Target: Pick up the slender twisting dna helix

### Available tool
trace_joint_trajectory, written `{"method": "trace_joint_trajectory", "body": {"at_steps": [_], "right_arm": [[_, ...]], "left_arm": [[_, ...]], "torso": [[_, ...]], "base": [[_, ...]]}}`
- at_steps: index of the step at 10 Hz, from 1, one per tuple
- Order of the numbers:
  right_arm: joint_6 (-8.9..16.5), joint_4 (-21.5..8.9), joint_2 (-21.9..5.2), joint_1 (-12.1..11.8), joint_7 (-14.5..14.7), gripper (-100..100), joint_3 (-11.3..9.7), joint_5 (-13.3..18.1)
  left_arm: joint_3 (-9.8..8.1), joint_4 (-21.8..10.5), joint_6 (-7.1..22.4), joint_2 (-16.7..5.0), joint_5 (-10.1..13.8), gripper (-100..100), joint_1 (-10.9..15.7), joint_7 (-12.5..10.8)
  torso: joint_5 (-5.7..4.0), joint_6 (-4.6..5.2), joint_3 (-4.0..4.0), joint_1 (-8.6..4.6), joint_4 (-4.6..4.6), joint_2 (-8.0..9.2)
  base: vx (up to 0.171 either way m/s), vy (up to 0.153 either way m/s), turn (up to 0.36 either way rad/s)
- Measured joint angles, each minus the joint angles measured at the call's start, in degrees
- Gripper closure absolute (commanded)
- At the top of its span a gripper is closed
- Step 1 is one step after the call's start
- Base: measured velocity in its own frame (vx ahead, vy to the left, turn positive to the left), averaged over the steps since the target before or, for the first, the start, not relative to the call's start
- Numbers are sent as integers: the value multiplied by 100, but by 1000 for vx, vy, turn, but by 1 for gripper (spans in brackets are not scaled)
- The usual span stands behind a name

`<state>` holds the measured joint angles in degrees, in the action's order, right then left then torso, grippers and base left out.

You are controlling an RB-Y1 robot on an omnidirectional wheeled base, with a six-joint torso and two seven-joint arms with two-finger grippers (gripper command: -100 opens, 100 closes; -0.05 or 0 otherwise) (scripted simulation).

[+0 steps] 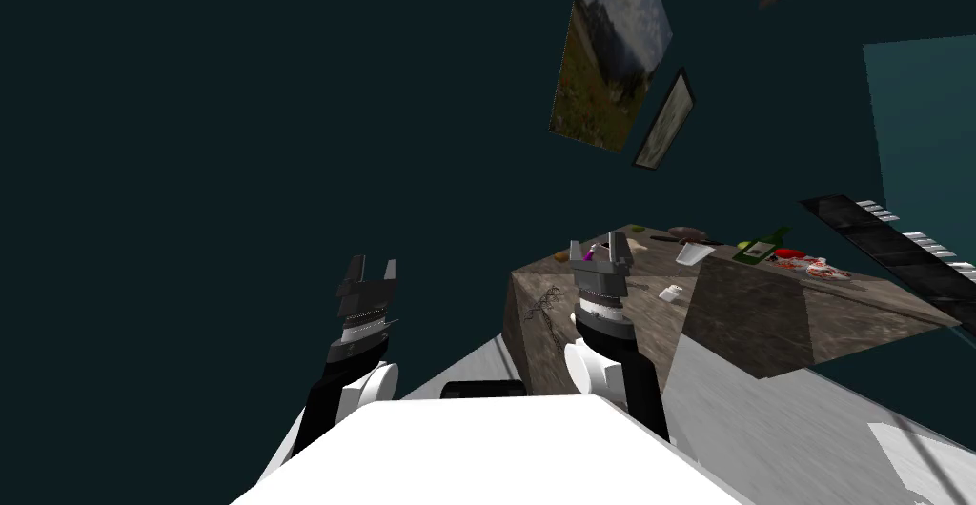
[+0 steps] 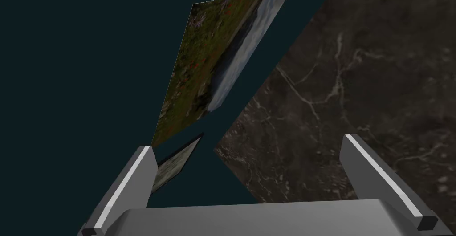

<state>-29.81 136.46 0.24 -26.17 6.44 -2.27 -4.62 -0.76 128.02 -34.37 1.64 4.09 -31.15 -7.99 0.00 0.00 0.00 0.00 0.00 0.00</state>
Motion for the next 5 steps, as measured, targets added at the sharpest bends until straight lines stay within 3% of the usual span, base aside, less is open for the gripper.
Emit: {"method": "trace_joint_trajectory", "body": {"at_steps": [5], "right_arm": [[118, -303, -724, -80, 498, -100, 220, 318]], "left_arm": [[1, 0, 0, 1, 0, 0, 2, 0]], "torso": [[5, -1, 27, 23, 10, 46]], "base": [[-111, 52, 77]]}}
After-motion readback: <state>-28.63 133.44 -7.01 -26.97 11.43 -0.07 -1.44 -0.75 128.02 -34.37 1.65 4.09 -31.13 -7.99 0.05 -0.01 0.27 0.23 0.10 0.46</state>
